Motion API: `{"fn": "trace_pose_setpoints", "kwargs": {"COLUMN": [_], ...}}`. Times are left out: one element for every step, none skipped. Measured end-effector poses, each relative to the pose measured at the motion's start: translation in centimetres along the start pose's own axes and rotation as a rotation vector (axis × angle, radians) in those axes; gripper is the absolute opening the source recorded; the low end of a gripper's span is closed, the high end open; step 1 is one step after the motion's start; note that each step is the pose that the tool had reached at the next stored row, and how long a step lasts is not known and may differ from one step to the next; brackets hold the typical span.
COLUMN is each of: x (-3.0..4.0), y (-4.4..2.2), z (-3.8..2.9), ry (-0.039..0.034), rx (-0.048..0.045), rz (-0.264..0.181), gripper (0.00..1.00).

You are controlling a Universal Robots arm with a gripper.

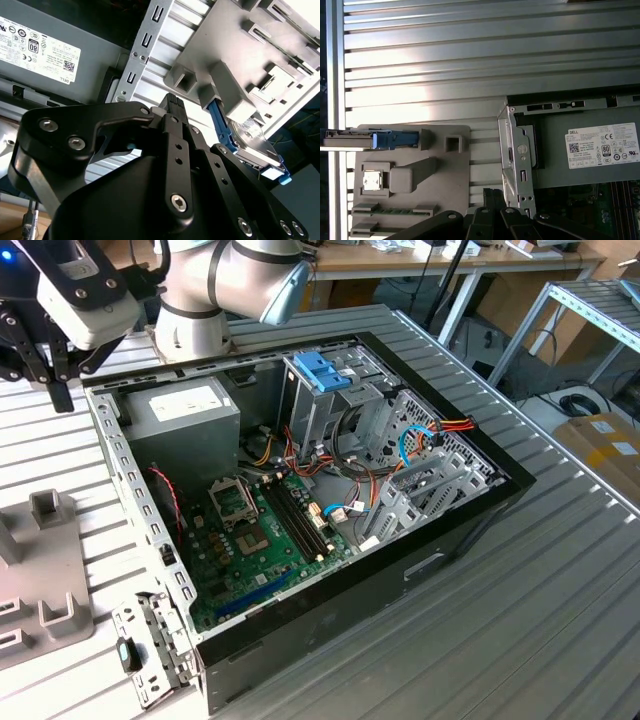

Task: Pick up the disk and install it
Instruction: 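Reach for the disk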

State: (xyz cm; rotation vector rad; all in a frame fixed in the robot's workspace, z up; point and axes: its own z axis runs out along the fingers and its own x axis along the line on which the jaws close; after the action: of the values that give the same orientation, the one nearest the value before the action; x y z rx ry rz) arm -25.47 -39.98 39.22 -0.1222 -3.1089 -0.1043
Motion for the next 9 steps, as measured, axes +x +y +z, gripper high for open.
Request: {"fn": "trace_pose_setpoints", "kwargs": {"x": [0.02, 0.04, 0.06, 0.07, 0.09, 0.11, 0.14, 0.16, 0.17], "y": [0.00, 0.00, -0.01, -0.01, -0.01, -0.01, -0.01, -0.01, -0.01], "z": [0.00, 0.00, 0.00, 0.00, 0.00, 0.00, 0.00, 0.00, 0.00], "ry": [0.0001, 0.0000, 0.0001, 0.0000, 0.0000, 0.0000, 0.0000, 0.0001, 0.0001], "rx": [0.0000, 0.0000, 0.0000, -0.0001, 0.0000, -0.0001, 0.0000, 0.0000, 0.0000], "rz": [0.000, 0.000, 0.000, 0.000, 0.000, 0.000, 0.000, 0.000, 0.000], "gripper": [0.11, 0.11, 0.11, 0.11, 0.11, 0.11, 0.11, 0.11, 0.11]}}
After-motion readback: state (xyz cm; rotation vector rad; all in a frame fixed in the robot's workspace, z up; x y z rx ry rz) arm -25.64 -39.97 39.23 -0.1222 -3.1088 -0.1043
